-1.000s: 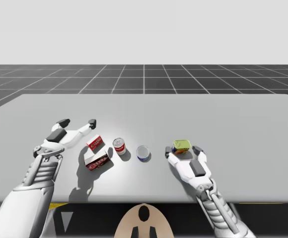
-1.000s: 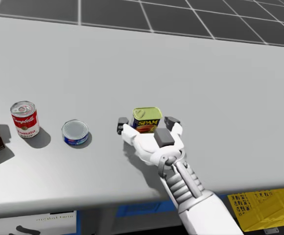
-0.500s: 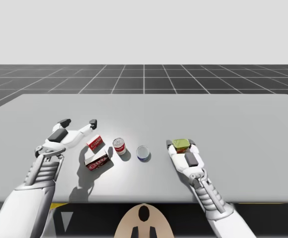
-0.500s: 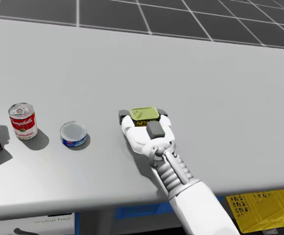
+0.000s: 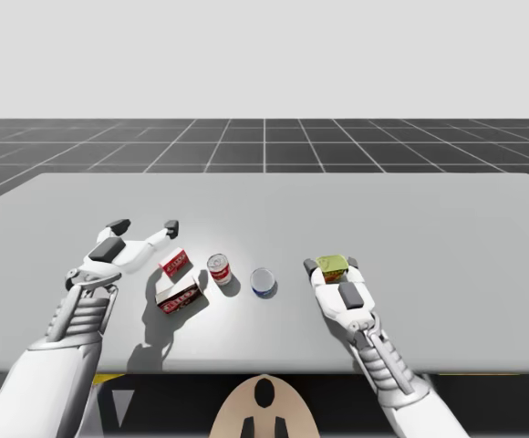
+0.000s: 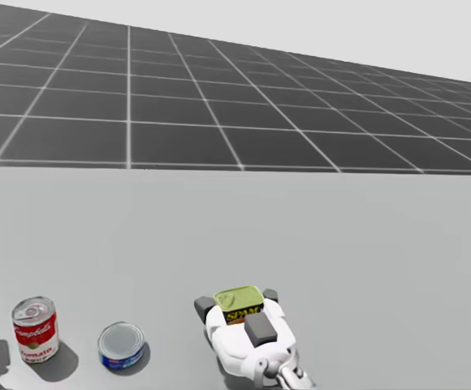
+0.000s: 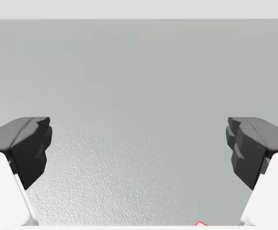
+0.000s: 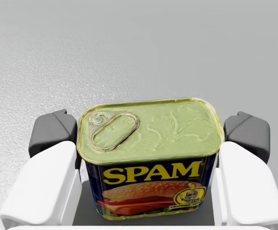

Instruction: Lift the meat can off the table.

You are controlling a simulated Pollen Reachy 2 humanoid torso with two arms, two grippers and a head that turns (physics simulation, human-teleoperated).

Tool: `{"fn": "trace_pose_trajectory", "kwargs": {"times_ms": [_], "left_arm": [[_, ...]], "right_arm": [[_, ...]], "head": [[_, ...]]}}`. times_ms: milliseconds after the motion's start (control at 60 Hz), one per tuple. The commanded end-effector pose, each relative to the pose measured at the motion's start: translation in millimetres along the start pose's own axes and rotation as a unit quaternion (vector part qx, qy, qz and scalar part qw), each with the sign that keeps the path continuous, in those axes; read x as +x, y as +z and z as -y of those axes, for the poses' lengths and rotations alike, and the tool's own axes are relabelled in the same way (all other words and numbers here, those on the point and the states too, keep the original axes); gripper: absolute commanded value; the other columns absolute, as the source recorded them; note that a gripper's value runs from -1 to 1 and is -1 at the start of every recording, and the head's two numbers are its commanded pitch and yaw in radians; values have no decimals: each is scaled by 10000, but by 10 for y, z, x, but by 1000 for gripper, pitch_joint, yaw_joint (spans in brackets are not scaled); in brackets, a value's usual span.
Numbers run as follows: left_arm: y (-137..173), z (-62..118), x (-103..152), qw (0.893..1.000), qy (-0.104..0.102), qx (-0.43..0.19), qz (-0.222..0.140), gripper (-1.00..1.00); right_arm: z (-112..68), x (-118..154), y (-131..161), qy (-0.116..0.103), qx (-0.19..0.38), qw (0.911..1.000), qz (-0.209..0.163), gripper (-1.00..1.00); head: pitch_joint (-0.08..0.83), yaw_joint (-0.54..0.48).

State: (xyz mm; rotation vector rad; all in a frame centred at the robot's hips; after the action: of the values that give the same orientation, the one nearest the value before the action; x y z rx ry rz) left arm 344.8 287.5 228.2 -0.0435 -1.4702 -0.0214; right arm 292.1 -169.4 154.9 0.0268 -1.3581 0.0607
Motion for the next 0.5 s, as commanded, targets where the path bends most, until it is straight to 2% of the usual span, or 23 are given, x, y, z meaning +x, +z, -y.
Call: {"fn": "trace_pose_trajectory", "kwargs": {"times_ms": [17, 100, 250, 400, 450, 500], "left_arm": [[1, -8, 3, 10000, -17, 11, 23, -1000], [0, -16, 13, 10000, -8, 14, 46, -1000], [-5, -20, 9, 10000, 4, 29, 19, -1000], [-3, -29, 22, 10000, 16, 35, 45, -1000], [-5, -30, 23, 10000, 14, 36, 47, -1000], [-5, -30, 23, 10000, 16, 37, 44, -1000]], "right_arm": [[-113, 13, 34, -194, 71, 9998, 40, 1000], [-98, 130, 88, -215, 79, 9995, 198, 1000], [-50, 514, 208, -239, 93, 9978, 614, 1000], [24, 1091, 425, -227, 75, 9910, 1317, 1000], [37, 1208, 473, -232, 74, 9892, 1442, 1000], [62, 1466, 590, -214, 39, 9838, 1779, 1000]], "head": [[326, -279], [317, -280], [313, -286], [313, -285], [313, -285], [311, -285]]}}
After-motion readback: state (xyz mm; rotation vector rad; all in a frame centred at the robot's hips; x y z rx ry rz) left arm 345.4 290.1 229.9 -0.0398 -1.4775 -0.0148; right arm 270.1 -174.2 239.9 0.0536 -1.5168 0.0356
